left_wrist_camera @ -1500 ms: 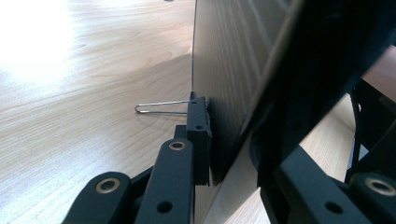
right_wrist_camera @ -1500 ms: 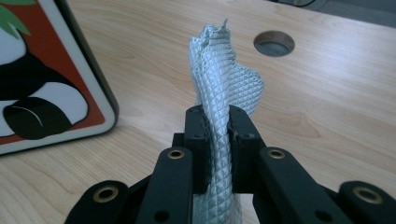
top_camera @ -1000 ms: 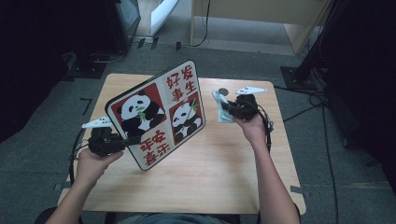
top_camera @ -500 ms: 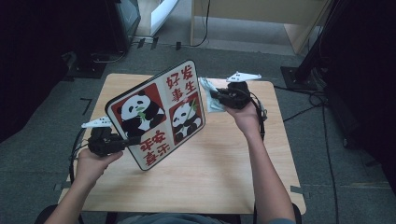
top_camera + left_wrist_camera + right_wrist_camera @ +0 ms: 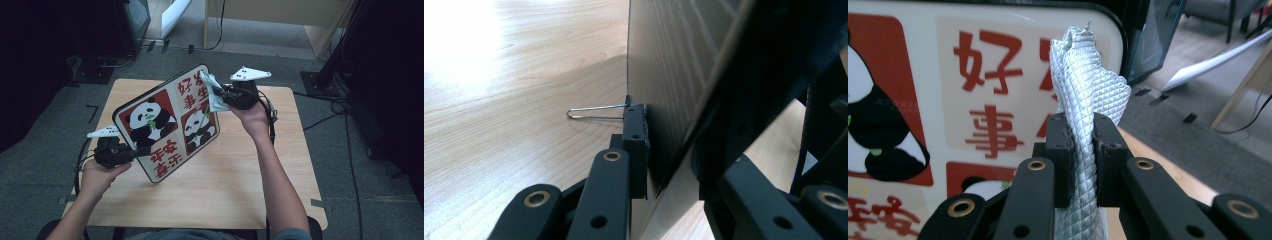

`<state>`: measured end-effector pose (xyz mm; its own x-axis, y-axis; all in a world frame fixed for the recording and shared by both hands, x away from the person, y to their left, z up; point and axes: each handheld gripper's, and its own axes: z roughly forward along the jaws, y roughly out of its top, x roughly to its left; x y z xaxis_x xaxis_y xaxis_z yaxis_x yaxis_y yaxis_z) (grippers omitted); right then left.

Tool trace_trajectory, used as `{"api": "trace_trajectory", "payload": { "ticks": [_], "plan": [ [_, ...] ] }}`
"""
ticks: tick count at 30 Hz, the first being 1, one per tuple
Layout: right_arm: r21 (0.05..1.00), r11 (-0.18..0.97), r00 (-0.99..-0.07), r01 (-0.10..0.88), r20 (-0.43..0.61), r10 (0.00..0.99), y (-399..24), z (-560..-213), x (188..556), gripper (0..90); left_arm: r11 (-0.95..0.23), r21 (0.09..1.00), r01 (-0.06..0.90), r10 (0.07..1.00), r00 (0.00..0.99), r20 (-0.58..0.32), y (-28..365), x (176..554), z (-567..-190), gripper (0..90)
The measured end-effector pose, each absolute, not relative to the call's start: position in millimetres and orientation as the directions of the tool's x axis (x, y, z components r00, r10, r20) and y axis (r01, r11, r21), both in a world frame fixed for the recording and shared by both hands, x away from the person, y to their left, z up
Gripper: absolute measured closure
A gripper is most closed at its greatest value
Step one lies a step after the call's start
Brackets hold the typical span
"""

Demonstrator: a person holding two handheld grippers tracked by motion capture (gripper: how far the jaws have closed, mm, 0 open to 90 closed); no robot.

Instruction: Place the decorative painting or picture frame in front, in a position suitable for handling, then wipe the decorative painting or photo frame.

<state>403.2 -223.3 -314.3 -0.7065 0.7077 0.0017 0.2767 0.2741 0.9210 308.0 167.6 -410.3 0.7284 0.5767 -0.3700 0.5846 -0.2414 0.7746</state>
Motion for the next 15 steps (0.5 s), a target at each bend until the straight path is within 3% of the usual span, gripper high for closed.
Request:
{"api": "trace_trajectory", "payload": {
  "ticks": [12,15],
  "plan": [
    [0.945,0.265,-0.696,0.191,-0.06,0.715,-212,-305,403,80.8,-0.246,0.771,0.587,0.581,0.726,-0.367,167,307,-409,78.6],
    [0.943,0.255,-0.697,0.215,-0.035,0.716,-214,-310,408,80.7,-0.251,0.773,0.583,0.576,0.732,-0.365,167,308,-409,78.7]
  ]
}}
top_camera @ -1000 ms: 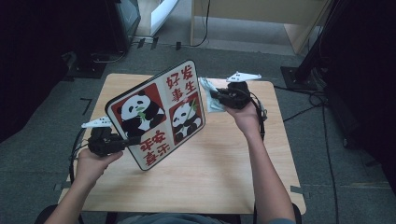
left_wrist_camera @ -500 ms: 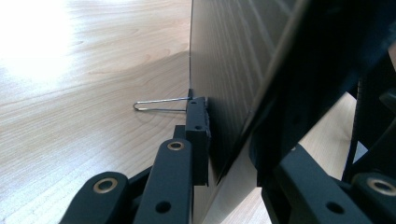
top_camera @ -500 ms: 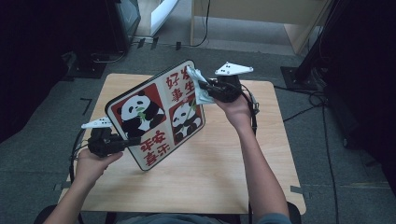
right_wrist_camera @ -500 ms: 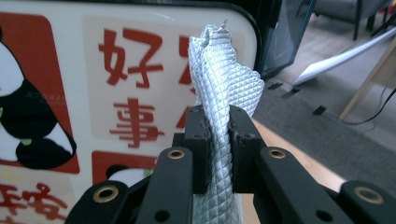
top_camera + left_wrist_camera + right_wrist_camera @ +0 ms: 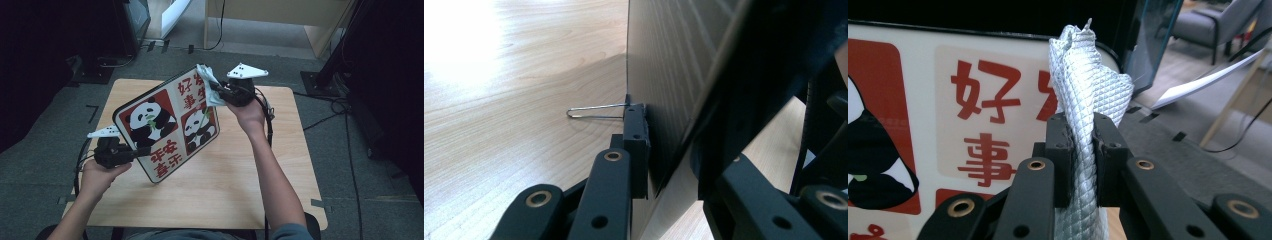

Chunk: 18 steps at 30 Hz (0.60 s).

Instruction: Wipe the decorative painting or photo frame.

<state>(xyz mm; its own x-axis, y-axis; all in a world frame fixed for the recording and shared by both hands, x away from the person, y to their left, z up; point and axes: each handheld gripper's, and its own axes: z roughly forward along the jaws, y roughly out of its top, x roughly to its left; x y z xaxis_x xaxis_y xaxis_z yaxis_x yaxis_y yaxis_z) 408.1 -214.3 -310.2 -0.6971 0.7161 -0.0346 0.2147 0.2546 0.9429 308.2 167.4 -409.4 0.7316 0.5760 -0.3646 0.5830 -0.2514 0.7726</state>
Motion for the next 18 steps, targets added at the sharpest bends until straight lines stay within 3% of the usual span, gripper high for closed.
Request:
{"api": "trace_trajectory", "payload": {
  "ticks": [18],
  "plan": [
    [0.928,0.271,-0.725,0.256,-0.001,0.689,-200,-332,423,80.1,-0.265,0.778,0.57,0.574,0.742,-0.348,167,307,-409,79.3]
  ]
}}
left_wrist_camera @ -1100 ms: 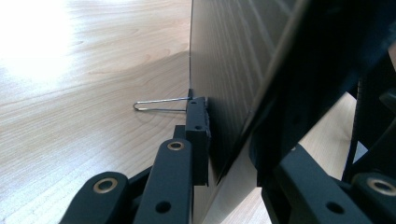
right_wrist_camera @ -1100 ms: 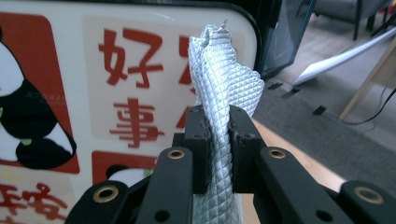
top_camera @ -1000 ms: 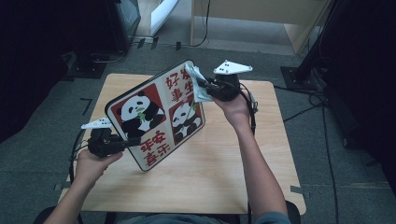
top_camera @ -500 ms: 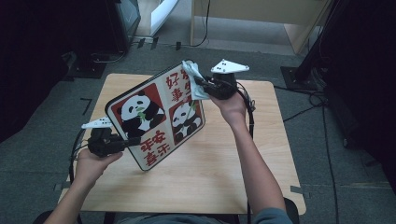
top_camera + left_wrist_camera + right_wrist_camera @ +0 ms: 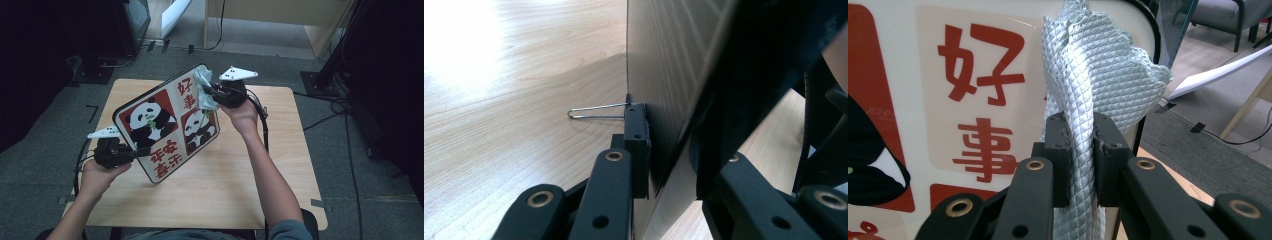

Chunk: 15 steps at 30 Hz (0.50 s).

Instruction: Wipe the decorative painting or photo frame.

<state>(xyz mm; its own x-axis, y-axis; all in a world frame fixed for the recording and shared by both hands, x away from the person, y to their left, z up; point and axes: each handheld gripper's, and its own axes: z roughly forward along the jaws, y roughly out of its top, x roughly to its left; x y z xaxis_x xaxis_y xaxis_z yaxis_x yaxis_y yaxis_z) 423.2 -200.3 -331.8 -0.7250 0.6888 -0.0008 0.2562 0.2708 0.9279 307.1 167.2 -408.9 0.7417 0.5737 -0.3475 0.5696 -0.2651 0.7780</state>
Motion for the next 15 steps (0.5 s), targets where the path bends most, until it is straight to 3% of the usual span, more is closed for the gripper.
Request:
{"api": "trace_trajectory", "payload": {
  "ticks": [15],
  "plan": [
    [0.916,0.271,-0.714,0.294,0.022,0.7,-204,-352,424,80.2,-0.268,0.777,0.569,0.569,0.744,-0.349,167,310,-409,79.3]
  ]
}}
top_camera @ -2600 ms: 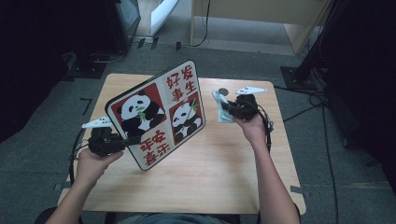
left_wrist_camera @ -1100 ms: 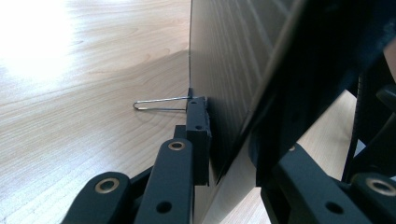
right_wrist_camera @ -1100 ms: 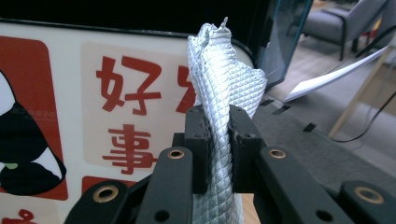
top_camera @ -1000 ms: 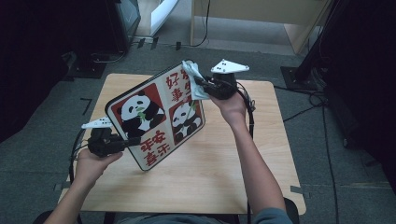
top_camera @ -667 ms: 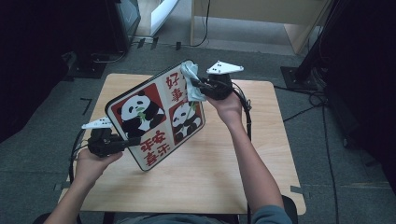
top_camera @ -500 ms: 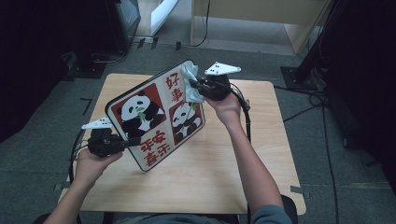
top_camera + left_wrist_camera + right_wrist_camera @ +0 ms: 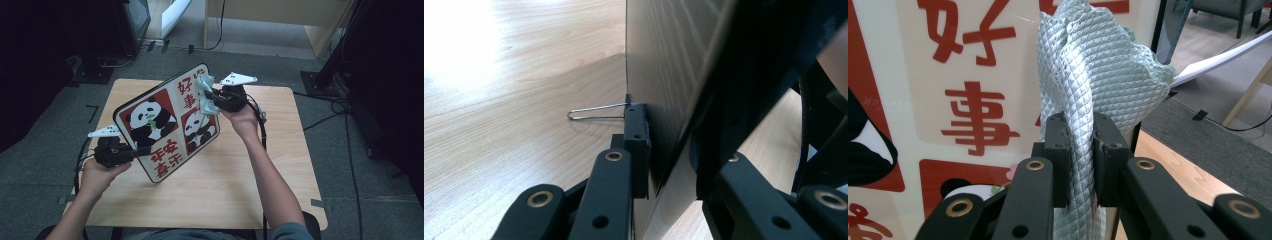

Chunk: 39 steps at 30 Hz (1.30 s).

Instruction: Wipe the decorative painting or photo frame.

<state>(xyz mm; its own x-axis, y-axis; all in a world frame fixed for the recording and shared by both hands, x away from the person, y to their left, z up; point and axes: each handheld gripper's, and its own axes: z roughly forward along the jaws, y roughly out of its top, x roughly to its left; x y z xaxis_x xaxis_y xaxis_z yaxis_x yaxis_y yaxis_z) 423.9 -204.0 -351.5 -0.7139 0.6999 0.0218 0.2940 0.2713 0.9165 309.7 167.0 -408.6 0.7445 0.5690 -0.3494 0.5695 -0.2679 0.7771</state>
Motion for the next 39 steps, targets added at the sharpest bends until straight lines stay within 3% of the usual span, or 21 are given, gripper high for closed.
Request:
{"api": "trace_trajectory", "payload": {
  "ticks": [39],
  "plan": [
    [0.844,0.307,-0.7,0.441,0.109,0.706,-214,-408,420,80.2,-0.269,0.778,0.567,0.548,0.755,-0.361,168,312,-410,78.1]
  ]
}}
